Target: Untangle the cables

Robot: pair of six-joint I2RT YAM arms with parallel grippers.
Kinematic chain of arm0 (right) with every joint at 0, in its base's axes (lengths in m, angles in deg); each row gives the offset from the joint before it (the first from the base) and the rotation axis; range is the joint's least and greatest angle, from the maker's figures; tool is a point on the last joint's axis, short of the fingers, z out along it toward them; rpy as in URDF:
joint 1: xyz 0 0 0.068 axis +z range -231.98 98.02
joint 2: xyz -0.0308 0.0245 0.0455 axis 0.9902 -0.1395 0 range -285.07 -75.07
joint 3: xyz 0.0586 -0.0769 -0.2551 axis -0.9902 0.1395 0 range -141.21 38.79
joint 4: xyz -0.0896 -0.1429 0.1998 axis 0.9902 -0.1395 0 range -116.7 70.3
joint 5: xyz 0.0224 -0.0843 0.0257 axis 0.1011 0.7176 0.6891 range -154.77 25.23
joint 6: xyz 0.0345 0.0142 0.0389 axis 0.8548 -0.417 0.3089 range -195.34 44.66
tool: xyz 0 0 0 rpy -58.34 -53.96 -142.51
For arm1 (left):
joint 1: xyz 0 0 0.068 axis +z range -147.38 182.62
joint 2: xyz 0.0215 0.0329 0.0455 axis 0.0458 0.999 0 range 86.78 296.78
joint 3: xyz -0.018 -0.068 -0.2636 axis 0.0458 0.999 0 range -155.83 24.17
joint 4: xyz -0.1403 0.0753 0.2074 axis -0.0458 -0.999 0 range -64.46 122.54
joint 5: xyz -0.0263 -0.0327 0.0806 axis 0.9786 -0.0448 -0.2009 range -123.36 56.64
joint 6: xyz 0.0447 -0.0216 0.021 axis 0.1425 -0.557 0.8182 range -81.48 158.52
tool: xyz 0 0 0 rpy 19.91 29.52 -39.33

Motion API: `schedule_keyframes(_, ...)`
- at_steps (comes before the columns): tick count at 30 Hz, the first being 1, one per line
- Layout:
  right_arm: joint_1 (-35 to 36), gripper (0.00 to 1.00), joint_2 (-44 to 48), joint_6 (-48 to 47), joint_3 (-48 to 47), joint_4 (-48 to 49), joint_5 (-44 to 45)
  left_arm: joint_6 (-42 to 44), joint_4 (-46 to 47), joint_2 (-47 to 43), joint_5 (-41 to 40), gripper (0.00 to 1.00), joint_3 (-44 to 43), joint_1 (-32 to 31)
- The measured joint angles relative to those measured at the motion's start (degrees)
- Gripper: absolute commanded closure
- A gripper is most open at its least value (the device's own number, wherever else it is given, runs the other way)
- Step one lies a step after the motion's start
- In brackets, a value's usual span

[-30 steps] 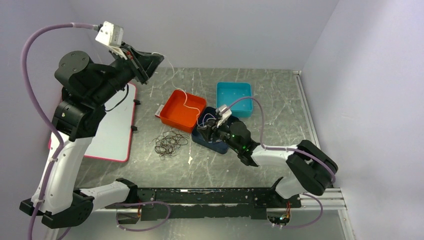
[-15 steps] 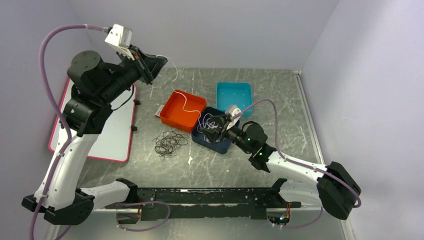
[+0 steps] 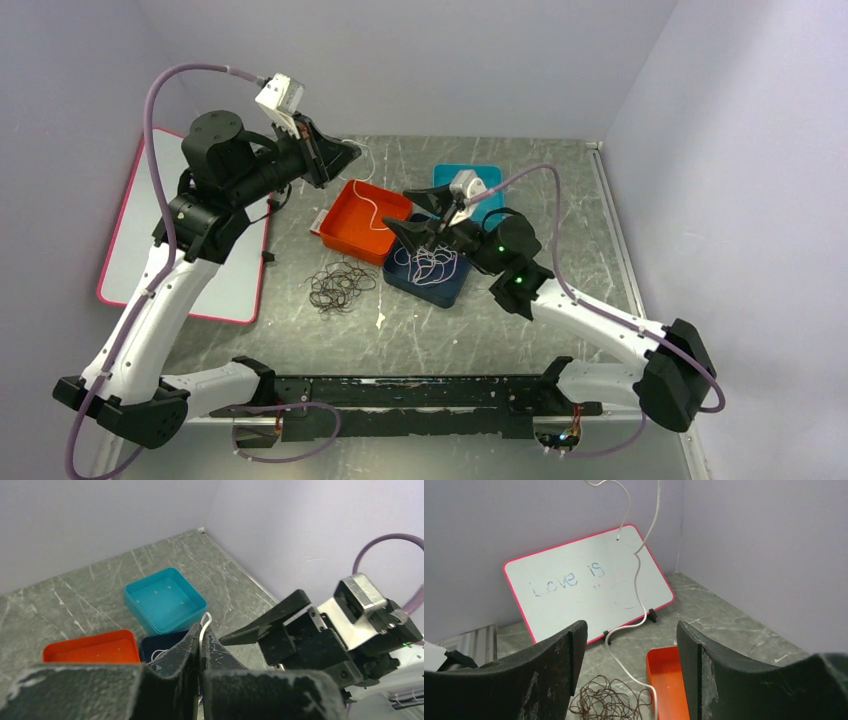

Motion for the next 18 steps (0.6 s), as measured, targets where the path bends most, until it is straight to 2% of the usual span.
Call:
schedule_keyframes(9,0.02,0.31,-7.34,4.87,-4.68,-0.63,1.79,-0.63,1.31,-0.52,2.45,0.93,1.44,0.00)
schedule_keyframes(13,-0.04,0.24,-7.23,7.98,-8.26,-5.35,8.85,-0.63,1.33,-0.85,2.27,0.93,2.05,0.00)
schedule_keyframes(18,-2.01,0.22,-1.70,13.77,-8.79,-12.17,20.09,-0.33,-0.17,-1.79,-2.32,0.93,2.71,0.00)
